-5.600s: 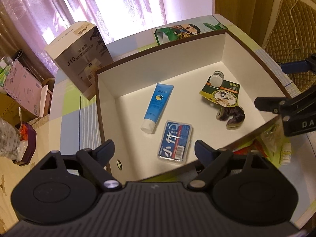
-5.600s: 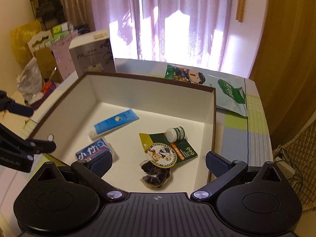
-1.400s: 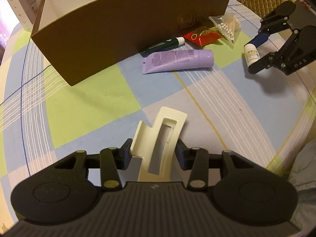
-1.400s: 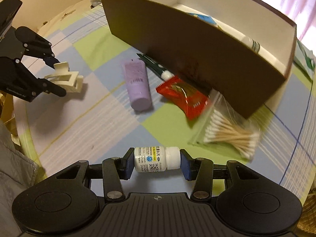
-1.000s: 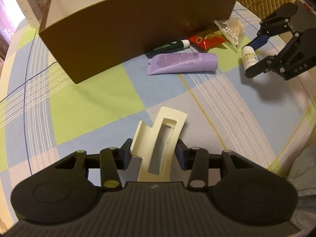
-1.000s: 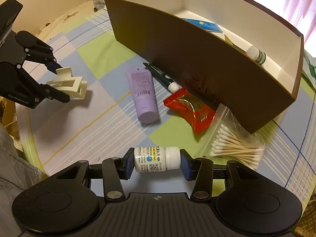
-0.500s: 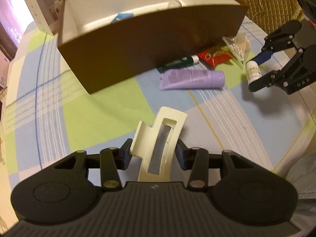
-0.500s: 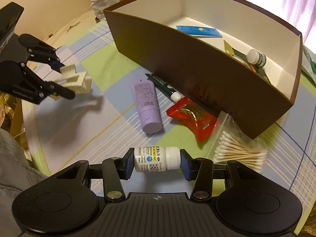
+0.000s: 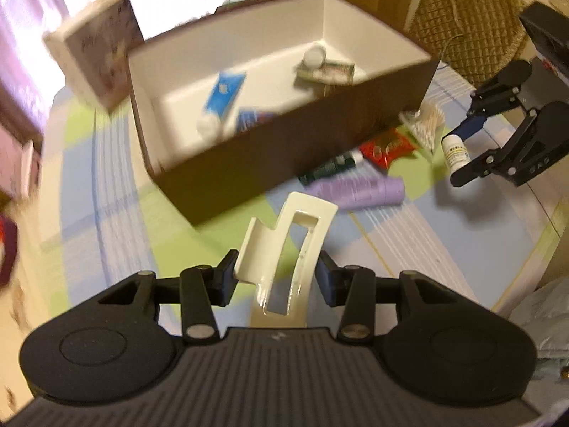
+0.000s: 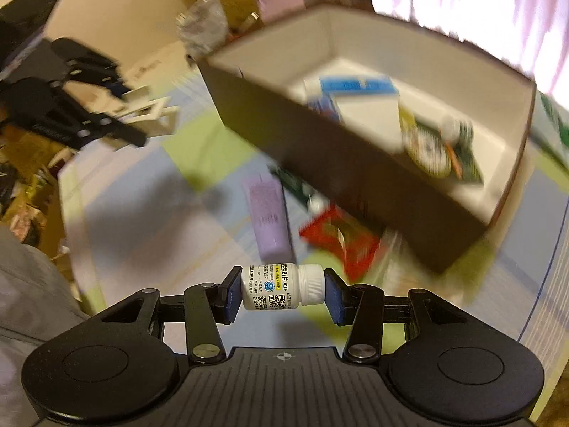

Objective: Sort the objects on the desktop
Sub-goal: 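Lift both held items and carry them over the box, then lower both items into the box and open both tools to release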

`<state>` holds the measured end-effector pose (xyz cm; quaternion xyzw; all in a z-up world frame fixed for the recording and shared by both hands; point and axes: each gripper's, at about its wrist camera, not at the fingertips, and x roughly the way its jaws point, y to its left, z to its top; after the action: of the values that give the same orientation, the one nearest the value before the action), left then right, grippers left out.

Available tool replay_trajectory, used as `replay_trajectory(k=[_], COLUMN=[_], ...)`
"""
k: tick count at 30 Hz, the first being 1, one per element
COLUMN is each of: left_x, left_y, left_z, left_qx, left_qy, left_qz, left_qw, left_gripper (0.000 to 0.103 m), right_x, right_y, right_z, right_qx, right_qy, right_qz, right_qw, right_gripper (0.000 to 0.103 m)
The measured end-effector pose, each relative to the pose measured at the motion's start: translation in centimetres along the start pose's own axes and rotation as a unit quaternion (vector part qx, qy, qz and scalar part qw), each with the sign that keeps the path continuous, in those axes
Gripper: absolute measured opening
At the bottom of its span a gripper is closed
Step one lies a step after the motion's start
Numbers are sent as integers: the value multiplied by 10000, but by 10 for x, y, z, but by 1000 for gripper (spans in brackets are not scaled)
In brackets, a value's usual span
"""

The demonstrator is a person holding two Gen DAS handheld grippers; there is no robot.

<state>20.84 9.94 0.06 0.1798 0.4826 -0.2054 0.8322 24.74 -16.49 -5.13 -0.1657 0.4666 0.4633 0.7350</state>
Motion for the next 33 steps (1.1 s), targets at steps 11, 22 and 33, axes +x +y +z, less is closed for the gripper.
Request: replay_trajectory(k=[11,22,33], left_x=[9,112,154], left_y=[26,55,51], left_z=[94,120,121], left_qx=[1020,42,206], left_qy=[-257,1110,1511], left_qz=[376,129,563], left_qw=[9937,9937,9867], left_gripper=[40,40,44], right_x=[-53,29,58], right_y=[-35,-83,-100], right_z=[102,138,140], right_qx=[-192,789,771], right_qy=[-898,-282,159], right_qz=[-236,-389,-241], right_qw=[9955,9957,9966], right_gripper=[50,50,50])
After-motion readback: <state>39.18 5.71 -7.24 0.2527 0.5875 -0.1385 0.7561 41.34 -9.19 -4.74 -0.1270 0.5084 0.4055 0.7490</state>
